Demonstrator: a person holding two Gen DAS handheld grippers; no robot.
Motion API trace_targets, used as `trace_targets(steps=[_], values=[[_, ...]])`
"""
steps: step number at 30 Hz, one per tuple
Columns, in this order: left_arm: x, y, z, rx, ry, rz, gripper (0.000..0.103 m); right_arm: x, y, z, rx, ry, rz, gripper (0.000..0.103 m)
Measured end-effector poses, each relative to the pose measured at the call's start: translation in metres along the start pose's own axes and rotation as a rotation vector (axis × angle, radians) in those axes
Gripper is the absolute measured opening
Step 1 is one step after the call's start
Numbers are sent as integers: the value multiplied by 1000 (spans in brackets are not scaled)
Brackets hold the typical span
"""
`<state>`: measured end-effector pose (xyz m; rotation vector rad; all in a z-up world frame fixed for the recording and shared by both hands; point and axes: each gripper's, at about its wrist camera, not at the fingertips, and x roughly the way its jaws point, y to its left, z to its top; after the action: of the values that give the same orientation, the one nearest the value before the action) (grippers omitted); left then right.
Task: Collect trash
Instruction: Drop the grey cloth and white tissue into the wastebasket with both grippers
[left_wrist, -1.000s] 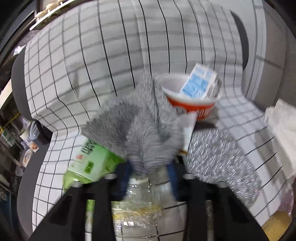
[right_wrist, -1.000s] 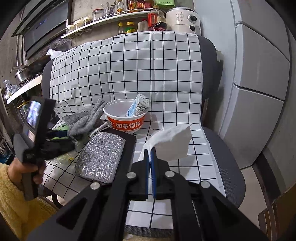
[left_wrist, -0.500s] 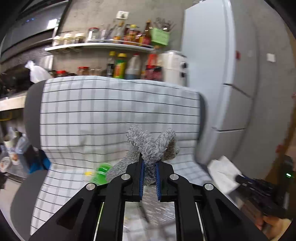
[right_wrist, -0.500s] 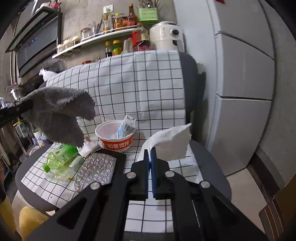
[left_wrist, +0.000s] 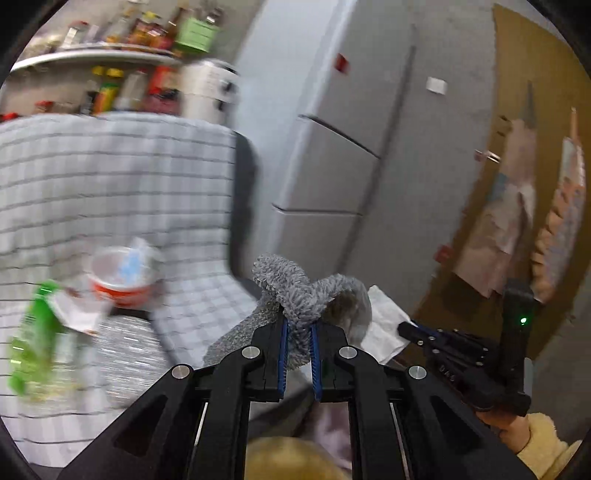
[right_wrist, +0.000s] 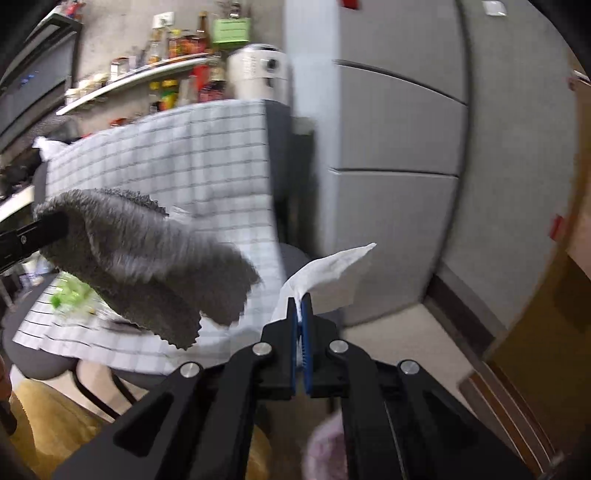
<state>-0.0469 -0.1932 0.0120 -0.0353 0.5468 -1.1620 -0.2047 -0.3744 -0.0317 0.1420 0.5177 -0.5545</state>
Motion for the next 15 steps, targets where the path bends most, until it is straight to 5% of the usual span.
trace_targets(steps=[8,15], values=[[63,-57,-37,-10,146,-226,11,-3,-68,-61,108,121,-150,3],[101,-70,-64,13,228,-192,11,15,-102,-103,199,222,-185,3]])
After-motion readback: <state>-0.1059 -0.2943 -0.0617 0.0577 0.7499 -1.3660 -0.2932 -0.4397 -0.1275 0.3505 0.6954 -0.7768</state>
